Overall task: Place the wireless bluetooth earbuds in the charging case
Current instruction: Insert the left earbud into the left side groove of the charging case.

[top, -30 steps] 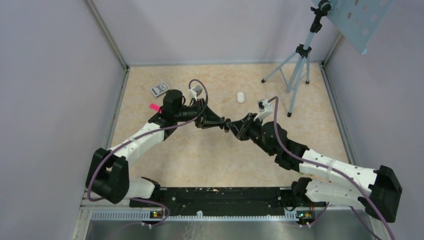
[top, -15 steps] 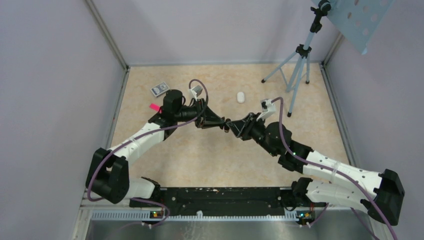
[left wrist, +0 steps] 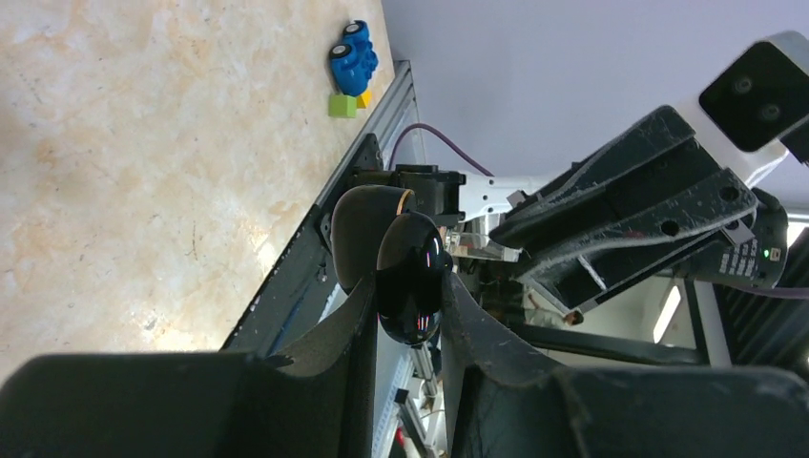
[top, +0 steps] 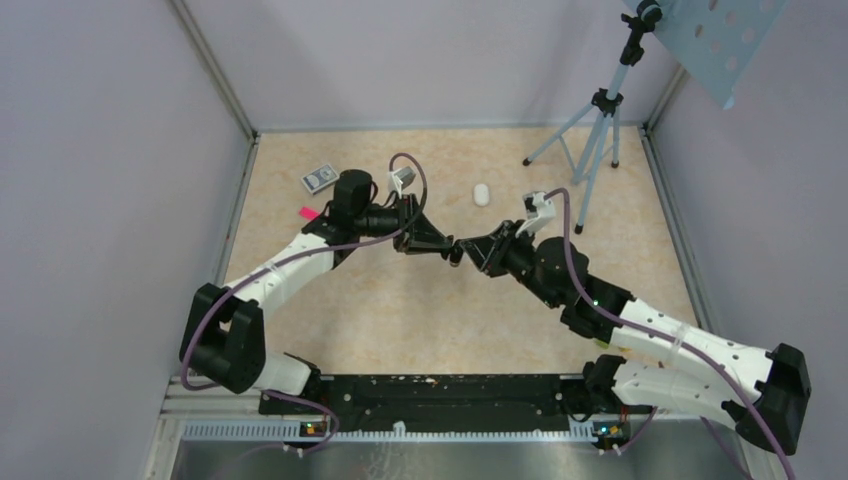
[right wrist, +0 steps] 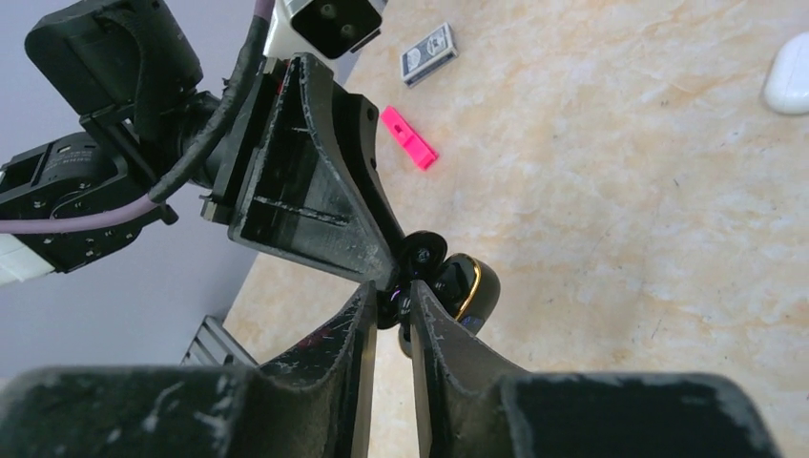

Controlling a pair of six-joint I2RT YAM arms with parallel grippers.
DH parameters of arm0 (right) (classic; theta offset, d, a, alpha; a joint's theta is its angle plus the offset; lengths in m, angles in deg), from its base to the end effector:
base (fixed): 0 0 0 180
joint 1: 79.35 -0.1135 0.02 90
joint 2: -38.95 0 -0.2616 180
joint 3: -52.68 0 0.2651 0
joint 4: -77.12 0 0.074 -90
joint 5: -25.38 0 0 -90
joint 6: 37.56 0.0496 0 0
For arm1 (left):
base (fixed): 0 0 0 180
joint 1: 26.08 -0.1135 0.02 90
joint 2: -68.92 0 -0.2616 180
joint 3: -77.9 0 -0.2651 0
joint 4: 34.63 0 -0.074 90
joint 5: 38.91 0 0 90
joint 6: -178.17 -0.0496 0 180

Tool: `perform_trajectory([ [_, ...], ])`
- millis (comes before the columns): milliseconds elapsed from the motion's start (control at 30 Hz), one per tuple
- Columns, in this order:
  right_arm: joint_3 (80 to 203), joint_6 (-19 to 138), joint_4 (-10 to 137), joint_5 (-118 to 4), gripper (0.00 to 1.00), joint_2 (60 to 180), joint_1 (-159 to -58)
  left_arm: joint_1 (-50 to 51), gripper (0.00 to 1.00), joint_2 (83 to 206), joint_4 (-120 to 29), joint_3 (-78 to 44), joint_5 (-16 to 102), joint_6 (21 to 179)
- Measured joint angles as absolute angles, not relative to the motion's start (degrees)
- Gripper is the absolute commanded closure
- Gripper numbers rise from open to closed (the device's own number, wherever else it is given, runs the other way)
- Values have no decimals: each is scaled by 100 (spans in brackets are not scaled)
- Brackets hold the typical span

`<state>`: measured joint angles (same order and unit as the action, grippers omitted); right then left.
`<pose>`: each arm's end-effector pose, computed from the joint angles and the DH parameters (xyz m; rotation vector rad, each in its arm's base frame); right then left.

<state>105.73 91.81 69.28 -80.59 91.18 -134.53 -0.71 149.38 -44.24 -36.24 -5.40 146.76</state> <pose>0.1515 0.1938 0.3092 -0.0260 1.7907 0.9856 0.2765 -0.1769 0.2631 0.1036 2.3263 -1.8300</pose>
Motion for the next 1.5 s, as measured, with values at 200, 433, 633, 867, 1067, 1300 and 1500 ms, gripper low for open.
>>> perform_trajectory([
  [200,10608,9135,6860,-7750,81,9078,-13232,-71,100,15006,-4691,-3209,-719,14263],
  [433,10608,9000,6792,-7449,81,9078,-13215,-71,100,15098,-4827,-3185,-829,14116],
  [633,10636,8976,6781,-7324,77,9113,-13215,-71,100,15118,-4899,-3185,-829,14066],
  [867,10789,8904,6910,-7202,71,9325,-13208,-71,100,15118,-4966,-3183,-829,14046],
  [1067,10789,8888,6914,-7171,65,9452,-13208,-71,100,15118,-5023,-3181,-829,14046],
  [1300,10789,8902,6919,-7138,65,9498,-13208,-71,100,15118,-5076,-3181,-829,14046],
  [1500,10789,8904,6960,-7071,65,9539,-13208,-71,100,15118,-5076,-3181,-829,14048],
])
